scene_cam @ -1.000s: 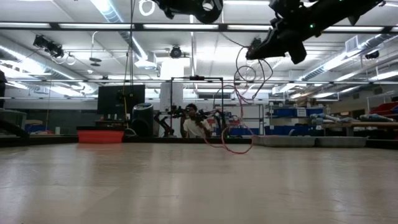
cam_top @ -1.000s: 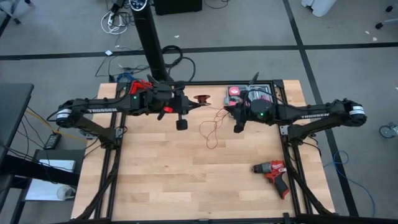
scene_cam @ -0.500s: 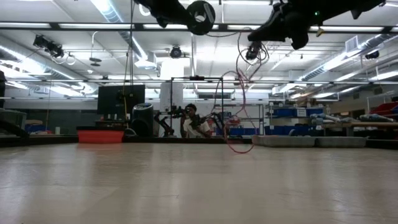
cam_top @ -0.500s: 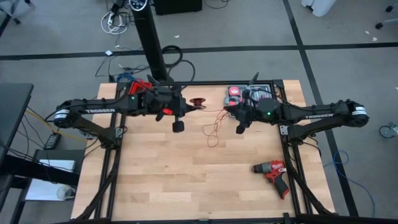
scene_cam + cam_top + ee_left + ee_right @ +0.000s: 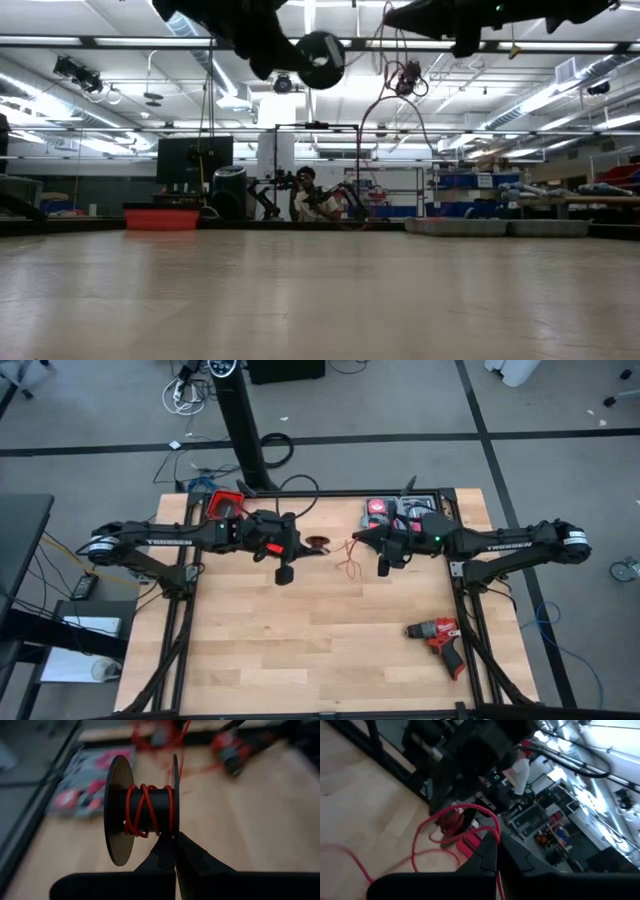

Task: Coil cords
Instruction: Coil the red wire onto the black spool

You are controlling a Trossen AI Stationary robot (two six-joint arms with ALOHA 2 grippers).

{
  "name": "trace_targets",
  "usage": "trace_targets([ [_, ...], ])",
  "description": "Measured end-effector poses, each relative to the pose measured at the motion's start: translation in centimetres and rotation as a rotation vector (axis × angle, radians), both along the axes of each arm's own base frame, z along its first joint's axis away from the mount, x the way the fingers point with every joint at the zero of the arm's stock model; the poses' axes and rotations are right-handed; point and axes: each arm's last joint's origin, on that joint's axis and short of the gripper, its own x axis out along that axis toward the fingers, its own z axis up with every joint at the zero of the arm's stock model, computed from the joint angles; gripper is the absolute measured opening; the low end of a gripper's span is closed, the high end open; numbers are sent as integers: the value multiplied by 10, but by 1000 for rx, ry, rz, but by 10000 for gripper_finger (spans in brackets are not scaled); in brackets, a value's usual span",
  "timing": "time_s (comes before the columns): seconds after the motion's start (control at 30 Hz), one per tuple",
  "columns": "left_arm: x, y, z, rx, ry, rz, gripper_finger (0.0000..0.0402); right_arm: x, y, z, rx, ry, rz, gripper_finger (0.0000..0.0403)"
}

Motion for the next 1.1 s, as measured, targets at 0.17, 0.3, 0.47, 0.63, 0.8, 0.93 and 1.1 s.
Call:
trace_targets([
  [0.17,9,-4,-15,-110,-51,-144,0,7,-8,1,24,-64,87,0],
  [0.3,14,-4,-28,-152,-22,-161,0,10,-11,1,35,-95,122,0],
  [0.47,22,-4,-36,-172,-23,-185,0,13,-17,1,34,-123,100,0],
  [0.63,31,-6,-39,-216,-85,-292,0,27,-25,-6,101,-112,76,0],
  [0.8,36,-7,-42,-244,-105,-324,0,42,-30,-13,153,-160,69,0],
  [0.93,37,-11,-41,-259,-118,-369,0,55,-29,-29,174,-118,83,0],
  [1.1,38,-12,-38,-267,-156,-431,0,72,-22,-46,255,-77,165,0],
])
